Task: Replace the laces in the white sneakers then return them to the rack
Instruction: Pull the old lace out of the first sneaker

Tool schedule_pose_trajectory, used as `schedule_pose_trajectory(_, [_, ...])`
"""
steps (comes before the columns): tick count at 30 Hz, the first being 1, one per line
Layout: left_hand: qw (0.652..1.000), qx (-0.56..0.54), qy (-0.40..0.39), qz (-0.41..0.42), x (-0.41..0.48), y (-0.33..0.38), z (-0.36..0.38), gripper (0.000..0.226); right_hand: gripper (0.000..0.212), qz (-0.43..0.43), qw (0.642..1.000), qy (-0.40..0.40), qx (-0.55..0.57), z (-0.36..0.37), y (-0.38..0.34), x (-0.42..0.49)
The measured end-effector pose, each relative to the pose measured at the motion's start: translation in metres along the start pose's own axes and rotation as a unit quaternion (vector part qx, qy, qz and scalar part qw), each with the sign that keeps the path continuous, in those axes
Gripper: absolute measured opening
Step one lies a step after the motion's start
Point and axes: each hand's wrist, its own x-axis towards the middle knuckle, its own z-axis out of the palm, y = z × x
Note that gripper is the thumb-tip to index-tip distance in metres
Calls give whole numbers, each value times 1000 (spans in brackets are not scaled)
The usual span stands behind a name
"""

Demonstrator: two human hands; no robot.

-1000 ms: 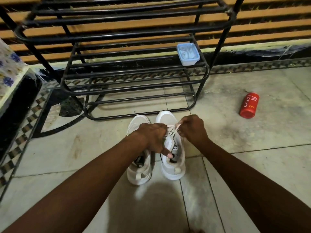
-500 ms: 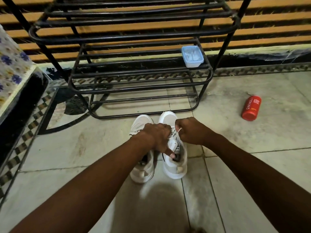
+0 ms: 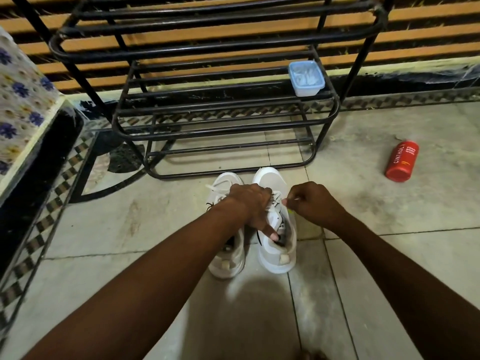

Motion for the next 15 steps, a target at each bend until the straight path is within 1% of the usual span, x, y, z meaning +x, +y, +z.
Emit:
schedule_pose_trajectory(1, [1000, 1, -2, -2, 0, 0, 0, 114, 30, -35, 996, -13, -75, -3, 1, 1])
schedule_pose_trajectory(2, [1000, 2, 0, -2, 1, 0, 0, 115, 32, -57, 996, -22, -63, -7, 2, 0])
schedule_pose_trajectory(3, [1000, 0, 5, -1, 1, -1, 0, 114, 32, -64, 998, -17, 8, -9, 2, -1])
schedule_pose_trajectory(4, [1000, -2, 11, 2, 1, -2, 1, 115, 31, -54, 991, 10, 120, -10, 2, -4])
schedule_pose_trajectory(5, [1000, -3, 15, 5, 1, -2, 1, 118, 30, -28, 967, 53, 248, -9, 6, -6])
schedule_pose_trajectory(6, [1000, 0, 15, 7, 0, -2, 2, 122, 29, 17, 927, 87, 364, -7, 8, -8])
schedule_pose_trajectory(7, [1000, 9, 11, 6, 0, -2, 2, 126, 27, 57, 898, 109, 421, -1, 10, -12])
schedule_pose_trajectory(8, [1000, 17, 6, 3, -1, -1, 3, 129, 23, 87, 891, 112, 432, 7, 13, -16])
schedule_pose_trajectory(9, [1000, 23, 3, -1, -1, -1, 3, 130, 23, 97, 908, 102, 395, 11, 16, -20])
schedule_pose_trajectory(10, [1000, 26, 2, -3, 0, -1, 3, 130, 26, 79, 941, 80, 321, 14, 20, -23])
schedule_pose_trajectory(11, [1000, 26, 2, -4, 1, -1, 4, 130, 28, 50, 965, 65, 249, 14, 21, -25])
schedule_pose_trajectory(12, [1000, 23, 3, -3, 1, -1, 4, 131, 27, 32, 971, 69, 228, 11, 21, -25])
schedule_pose_trajectory(13, [1000, 22, 5, -2, 1, 0, 4, 133, 26, 36, 958, 78, 272, 6, 22, -25])
schedule_pose_trajectory(14, [1000, 23, 6, -2, 1, -1, 4, 134, 25, 56, 926, 91, 363, 0, 17, -26])
schedule_pose_trajectory(15, [1000, 26, 7, -2, 1, 0, 4, 135, 26, 71, 883, 91, 455, -6, 16, -26])
